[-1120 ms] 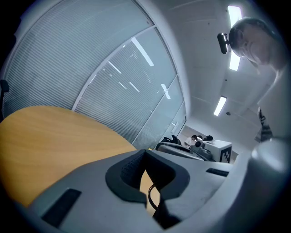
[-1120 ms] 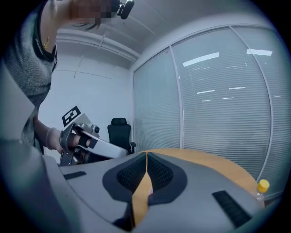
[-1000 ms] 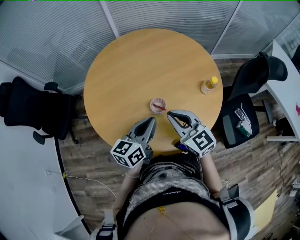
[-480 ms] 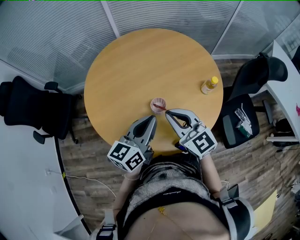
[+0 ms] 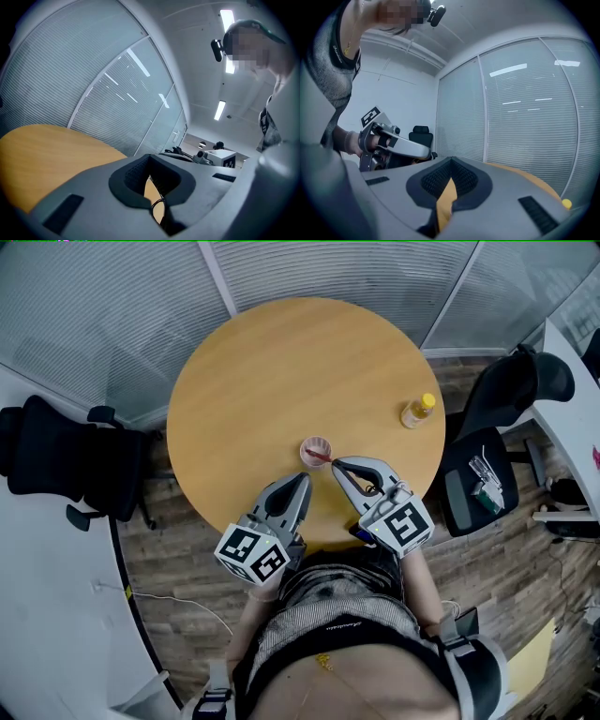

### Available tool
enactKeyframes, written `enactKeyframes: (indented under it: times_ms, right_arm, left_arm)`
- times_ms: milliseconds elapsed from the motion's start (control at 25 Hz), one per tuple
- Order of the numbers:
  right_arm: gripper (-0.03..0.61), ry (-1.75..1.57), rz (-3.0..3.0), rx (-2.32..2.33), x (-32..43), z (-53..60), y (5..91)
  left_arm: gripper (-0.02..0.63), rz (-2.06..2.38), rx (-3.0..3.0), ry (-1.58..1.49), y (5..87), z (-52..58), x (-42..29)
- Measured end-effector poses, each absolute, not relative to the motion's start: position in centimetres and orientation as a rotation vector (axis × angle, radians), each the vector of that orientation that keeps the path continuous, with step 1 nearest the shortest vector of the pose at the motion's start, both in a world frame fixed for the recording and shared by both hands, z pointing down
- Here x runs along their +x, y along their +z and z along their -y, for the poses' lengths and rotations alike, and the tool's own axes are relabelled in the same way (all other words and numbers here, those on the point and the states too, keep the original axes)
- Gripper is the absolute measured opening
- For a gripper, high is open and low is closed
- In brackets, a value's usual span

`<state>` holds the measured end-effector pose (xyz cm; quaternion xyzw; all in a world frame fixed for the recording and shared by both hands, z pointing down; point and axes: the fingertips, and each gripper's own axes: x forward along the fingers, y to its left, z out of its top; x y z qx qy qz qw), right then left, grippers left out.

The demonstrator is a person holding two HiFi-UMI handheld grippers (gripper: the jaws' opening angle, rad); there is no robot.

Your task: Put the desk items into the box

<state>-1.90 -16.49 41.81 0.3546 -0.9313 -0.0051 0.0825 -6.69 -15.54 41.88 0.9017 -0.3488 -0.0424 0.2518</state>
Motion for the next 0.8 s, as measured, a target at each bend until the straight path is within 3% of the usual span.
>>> enactKeyframes:
  times_ms: [800]
  right_arm:
    - [0.021,0.028,2.736,1.085,-1.50,16.96,42.55]
  left_arm:
    - [0.002,0.930,2.447,-0.102,42.41,15.69,-6.53]
